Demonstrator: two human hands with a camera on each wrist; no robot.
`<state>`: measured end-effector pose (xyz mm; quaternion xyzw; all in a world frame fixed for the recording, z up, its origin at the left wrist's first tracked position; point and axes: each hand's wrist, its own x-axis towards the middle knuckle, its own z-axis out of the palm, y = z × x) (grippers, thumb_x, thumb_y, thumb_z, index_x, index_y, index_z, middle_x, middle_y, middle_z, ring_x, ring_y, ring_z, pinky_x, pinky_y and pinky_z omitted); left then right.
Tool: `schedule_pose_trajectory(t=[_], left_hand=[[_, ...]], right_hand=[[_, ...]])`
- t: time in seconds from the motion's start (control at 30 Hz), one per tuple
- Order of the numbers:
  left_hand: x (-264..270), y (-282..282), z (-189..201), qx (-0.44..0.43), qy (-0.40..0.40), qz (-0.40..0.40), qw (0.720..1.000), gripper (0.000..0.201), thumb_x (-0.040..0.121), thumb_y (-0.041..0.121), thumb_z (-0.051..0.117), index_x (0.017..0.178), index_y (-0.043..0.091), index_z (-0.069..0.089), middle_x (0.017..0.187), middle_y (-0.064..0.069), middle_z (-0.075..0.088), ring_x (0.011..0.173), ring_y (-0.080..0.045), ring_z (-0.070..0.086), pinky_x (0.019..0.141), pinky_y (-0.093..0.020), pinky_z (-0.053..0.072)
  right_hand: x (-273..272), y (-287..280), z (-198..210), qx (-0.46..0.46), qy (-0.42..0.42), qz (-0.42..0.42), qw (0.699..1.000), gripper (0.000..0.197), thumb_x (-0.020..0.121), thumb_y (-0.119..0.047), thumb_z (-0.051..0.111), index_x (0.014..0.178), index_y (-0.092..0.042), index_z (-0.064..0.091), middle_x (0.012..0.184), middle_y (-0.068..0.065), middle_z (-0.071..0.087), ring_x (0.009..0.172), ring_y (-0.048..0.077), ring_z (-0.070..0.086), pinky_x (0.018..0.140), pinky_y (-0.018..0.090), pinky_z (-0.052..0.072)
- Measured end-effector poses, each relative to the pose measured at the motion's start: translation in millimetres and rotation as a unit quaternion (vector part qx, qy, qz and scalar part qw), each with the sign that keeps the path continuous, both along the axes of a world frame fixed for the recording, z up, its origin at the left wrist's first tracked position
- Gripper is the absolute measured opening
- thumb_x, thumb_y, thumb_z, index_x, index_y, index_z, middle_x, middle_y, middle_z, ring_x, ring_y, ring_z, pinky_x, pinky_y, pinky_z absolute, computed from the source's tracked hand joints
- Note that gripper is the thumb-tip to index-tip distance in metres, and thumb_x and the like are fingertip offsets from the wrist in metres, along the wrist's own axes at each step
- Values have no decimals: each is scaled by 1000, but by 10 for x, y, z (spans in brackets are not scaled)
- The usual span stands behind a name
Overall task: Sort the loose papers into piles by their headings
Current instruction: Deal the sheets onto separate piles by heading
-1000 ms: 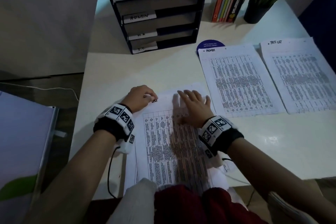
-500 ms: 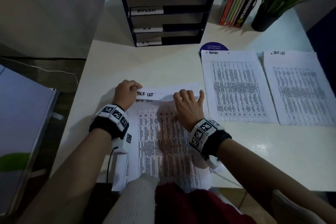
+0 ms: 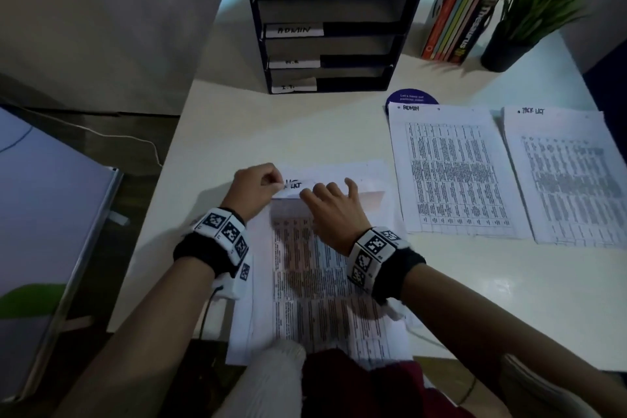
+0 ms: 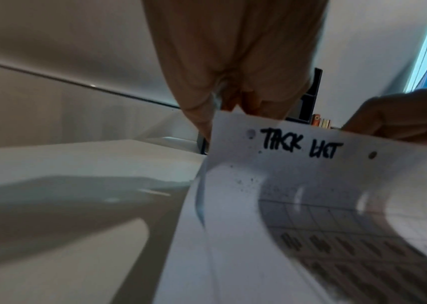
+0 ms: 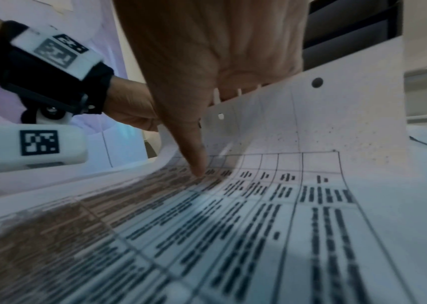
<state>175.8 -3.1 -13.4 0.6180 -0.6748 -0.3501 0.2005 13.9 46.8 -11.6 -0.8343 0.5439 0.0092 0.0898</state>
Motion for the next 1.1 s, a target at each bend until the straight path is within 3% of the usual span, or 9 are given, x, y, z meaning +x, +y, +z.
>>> schedule_pose_trajectory(t=[0.13, 0.23, 0.3, 0.4, 0.5, 0.6, 0.77, 0.93, 1.1], left_hand=[[117, -9, 17, 66, 73, -2, 995, 7, 87, 12, 60, 81, 9, 63, 87, 0, 64, 90, -13, 56, 85, -21, 38], [191, 1, 11, 137, 91, -66, 984, 11, 86, 23, 61, 79, 15, 64, 93, 2, 64, 100, -18, 56, 101, -38, 37], [221, -3, 3, 205, 113, -97, 967, 42, 82, 45, 57, 88, 5, 66, 104, -11, 64, 104, -24, 57, 101, -41, 38], [227, -75, -22, 224, 159, -20, 961, 80, 66, 82, 43, 80, 6, 63, 87, -13, 62, 77, -27, 57, 84, -32, 47], [180, -152, -96, 100, 45, -14, 994, 46, 94, 41, 44, 98, 2, 67, 101, -14, 63, 99, -28, 58, 92, -36, 42], [173, -145, -180, 54, -114, -80, 989, 31, 94, 24, 50, 122, 13, 57, 124, -12, 49, 121, -29, 39, 103, -43, 34], [253, -120, -276, -1, -91, -102, 991, 38, 89, 11, 56, 127, 14, 52, 125, -8, 45, 119, -24, 46, 103, -37, 37], [271, -45, -239, -57, -111, -92, 988, 37, 87, 7, 59, 124, 9, 56, 120, -8, 48, 111, -26, 51, 95, -41, 45], [280, 26, -206, -61, -102, -82, 989, 38, 89, 3, 53, 127, 9, 52, 116, -13, 54, 102, -32, 56, 90, -41, 47]], right_hand=[[31, 25, -63, -51, -45, 14, 998, 42, 38, -17, 91, 73, -8, 70, 101, 20, 66, 89, 35, 67, 79, 56, 49], [29, 61, -111, -55, -66, -4, 996, 41, 39, -14, 90, 73, -7, 68, 115, 22, 63, 106, 39, 61, 86, 61, 43], [34, 79, -145, -93, -73, -22, 993, 43, 44, -8, 88, 78, -9, 62, 99, 14, 68, 92, 29, 67, 86, 59, 44], [61, 129, -187, -144, -113, -57, 981, 56, 53, 2, 81, 90, -16, 43, 73, 1, 65, 63, 18, 64, 86, 52, 46], [73, 211, -246, -164, -101, -59, 980, 65, 51, -3, 83, 97, -20, 42, 76, -3, 66, 69, 18, 63, 85, 47, 47], [75, 281, -303, -190, -75, -39, 978, 63, 47, -8, 83, 91, -21, 41, 75, -3, 63, 69, 19, 61, 88, 43, 38], [96, 283, -339, -156, -73, -57, 983, 54, 42, -6, 85, 88, -15, 57, 76, 3, 64, 68, 23, 64, 78, 52, 49], [68, 143, -334, -123, -71, -53, 988, 25, 60, -5, 74, 81, -14, 66, 67, 2, 63, 59, 24, 60, 67, 43, 49], [51, -21, -208, -43, -6, -32, 999, 24, 67, -7, 76, 90, -11, 68, 81, 7, 66, 81, 29, 61, 86, 51, 39]])
